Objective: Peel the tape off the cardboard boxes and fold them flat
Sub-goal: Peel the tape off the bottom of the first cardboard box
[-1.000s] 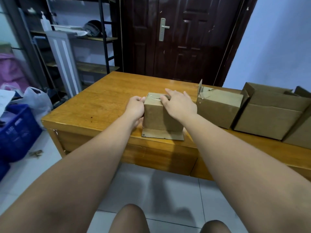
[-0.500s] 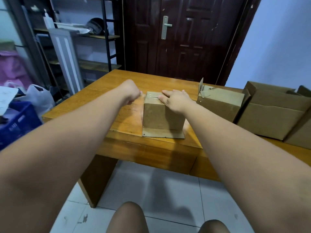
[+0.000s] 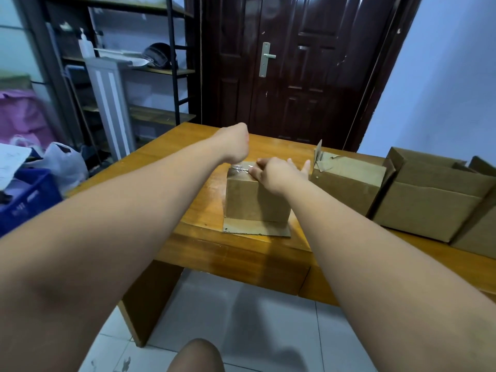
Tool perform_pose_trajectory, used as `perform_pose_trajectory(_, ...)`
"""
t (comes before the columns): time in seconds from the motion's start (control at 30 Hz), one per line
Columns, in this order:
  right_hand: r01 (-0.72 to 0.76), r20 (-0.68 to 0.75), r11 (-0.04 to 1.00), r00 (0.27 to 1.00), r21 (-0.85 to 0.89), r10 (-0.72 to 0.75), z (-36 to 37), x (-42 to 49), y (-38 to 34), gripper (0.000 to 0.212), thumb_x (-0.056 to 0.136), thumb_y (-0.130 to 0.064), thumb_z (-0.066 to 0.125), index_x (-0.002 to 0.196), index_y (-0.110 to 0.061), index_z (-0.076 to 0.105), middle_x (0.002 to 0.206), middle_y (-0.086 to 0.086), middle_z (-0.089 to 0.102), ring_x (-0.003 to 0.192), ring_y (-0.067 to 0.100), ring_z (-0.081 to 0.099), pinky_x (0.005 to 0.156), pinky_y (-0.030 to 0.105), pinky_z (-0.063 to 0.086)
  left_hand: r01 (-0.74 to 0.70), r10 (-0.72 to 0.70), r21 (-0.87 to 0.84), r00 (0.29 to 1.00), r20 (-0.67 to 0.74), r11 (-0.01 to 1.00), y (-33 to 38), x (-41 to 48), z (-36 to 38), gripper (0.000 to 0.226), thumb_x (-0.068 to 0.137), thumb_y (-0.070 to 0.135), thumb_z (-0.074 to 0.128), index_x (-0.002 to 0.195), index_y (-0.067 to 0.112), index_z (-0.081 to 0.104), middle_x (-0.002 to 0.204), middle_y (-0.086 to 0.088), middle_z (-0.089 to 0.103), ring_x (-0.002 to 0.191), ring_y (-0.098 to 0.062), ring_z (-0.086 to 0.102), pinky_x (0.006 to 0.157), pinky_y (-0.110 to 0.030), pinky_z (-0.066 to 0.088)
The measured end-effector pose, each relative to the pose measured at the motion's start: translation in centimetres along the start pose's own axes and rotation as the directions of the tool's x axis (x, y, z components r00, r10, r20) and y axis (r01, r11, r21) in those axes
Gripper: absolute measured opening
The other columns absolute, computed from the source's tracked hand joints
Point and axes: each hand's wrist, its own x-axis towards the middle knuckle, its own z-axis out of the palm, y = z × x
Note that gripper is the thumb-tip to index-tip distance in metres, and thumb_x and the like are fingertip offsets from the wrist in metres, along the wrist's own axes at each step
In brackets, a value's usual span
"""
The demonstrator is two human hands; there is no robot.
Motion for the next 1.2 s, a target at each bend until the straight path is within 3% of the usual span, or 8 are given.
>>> perform_pose_trajectory(0.2, 0.010, -0.015, 0.995, 1.000, 0.096, -0.009, 0.3, 0.1, 0.2, 0.046, 0.101, -0.048, 0.029, 0.144, -0.032, 0.040, 0.155, 0.006, 0.032, 0.147, 0.035, 0.007, 0.116, 0.054, 0.000, -0.022, 0.016, 0.084, 0.997, 0.074, 0.996, 0.7, 1.5, 1.5, 0.020, 0.093, 0.002, 0.039, 0.100, 0.003, 0.058, 0.098, -0.014, 0.060, 0.084, -0.026, 0.048, 0.072, -0.031, 0.039)
perform_pose_trajectory(0.4, 0.030, -0.009, 0.996, 1.000, 0.090, -0.029, 0.5, -0.5, 0.7, 0.054, 0.101, -0.042, 0.028, 0.150, -0.019, 0.029, 0.159, 0.006, 0.023, 0.148, 0.032, 0.003, 0.117, 0.051, 0.004, -0.013, 0.042, -0.256, 0.993, 0.109, 0.967, 5.3, 1.6, 2.5, 0.028, 0.092, 0.004, 0.045, 0.069, 0.020, 0.042, 0.088, -0.006, 0.052, 0.083, -0.024, 0.050, 0.080, -0.034, 0.047)
perform_pose_trajectory(0.53, 0.056, 0.021, 0.980, 0.998, 0.189, -0.061, 0.1, -1.2, 1.0, 0.063, 0.096, -0.048, 0.030, 0.153, -0.025, 0.017, 0.162, 0.003, 0.011, 0.148, 0.029, -0.002, 0.117, 0.049, -0.001, 0.206, -0.062, -0.754, 0.975, 0.215, 0.624, 3.3, 0.6, 2.9, 0.023, 0.094, 0.001, 0.042, 0.078, 0.014, 0.052, 0.064, -0.003, 0.042, 0.052, -0.012, 0.035, 0.048, -0.021, 0.031)
perform_pose_trajectory(0.67, 0.034, 0.060, 0.966, 0.997, 0.256, -0.051, -0.2, -1.2, 1.0, 0.067, 0.091, -0.060, 0.035, 0.151, -0.033, 0.023, 0.162, 0.004, 0.007, 0.148, 0.031, -0.003, 0.117, 0.049, -0.001, 0.102, -0.017, -0.932, 0.995, 0.102, 0.348, 1.7, -0.3, 3.3, 0.017, 0.097, 0.002, 0.039, 0.100, 0.009, 0.054, 0.061, -0.003, 0.044, 0.049, -0.009, 0.033, 0.040, -0.017, 0.026)
perform_pose_trajectory(0.8, 0.062, 0.021, 0.986, 0.998, 0.153, -0.065, 0.7, -0.9, 0.7, 0.057, 0.099, -0.053, 0.021, 0.152, -0.033, 0.021, 0.162, 0.004, 0.008, 0.148, 0.032, -0.001, 0.117, 0.049, 0.000, -0.057, 0.007, -0.908, 0.998, -0.059, 0.415, 0.9, -1.0, 3.8, 0.018, 0.096, 0.004, 0.041, 0.097, 0.011, 0.057, 0.056, -0.003, 0.055, 0.045, -0.010, 0.041, 0.040, -0.018, 0.031)
perform_pose_trajectory(0.97, 0.026, -0.069, 0.989, 0.997, 0.145, -0.016, 0.9, -0.9, 0.5, 0.051, 0.103, -0.044, 0.017, 0.149, -0.028, 0.033, 0.161, 0.005, 0.014, 0.148, 0.031, 0.003, 0.118, 0.047, 0.002, 0.021, -0.231, -0.960, 0.972, -0.047, 0.281, 0.8, -0.9, 3.6, 0.015, 0.096, 0.010, 0.046, 0.101, 0.009, 0.060, 0.049, 0.001, 0.048, 0.046, -0.010, 0.038, 0.045, -0.022, 0.034)
perform_pose_trajectory(1.1, 0.039, -0.207, 0.941, 0.978, 0.337, 0.034, 1.0, -0.8, 1.1, 0.043, 0.104, -0.028, 0.023, 0.129, -0.018, 0.057, 0.139, 0.012, 0.052, 0.132, 0.034, 0.041, 0.103, 0.041, 0.035, 0.035, -0.358, -0.909, 0.925, -0.128, 0.416, 0.6, 0.1, 4.3, 0.020, 0.093, 0.009, 0.041, 0.104, 0.014, 0.056, 0.065, 0.000, 0.053, 0.058, -0.012, 0.044, 0.061, -0.027, 0.041)
perform_pose_trajectory(1.2, 0.040, -0.360, 0.840, 0.914, 0.541, 0.189, 1.3, -1.0, 1.9, 0.041, 0.103, -0.021, 0.026, 0.115, -0.016, 0.066, 0.116, 0.006, 0.064, 0.110, 0.027, 0.056, 0.085, 0.031, 0.040, 0.041, -0.275, -0.816, 0.950, -0.147, 0.577, 0.4, 0.5, 4.9, 0.018, 0.092, 0.011, 0.042, 0.099, 0.015, 0.058, 0.070, 0.000, 0.060, 0.065, -0.015, 0.049, 0.065, -0.032, 0.043)
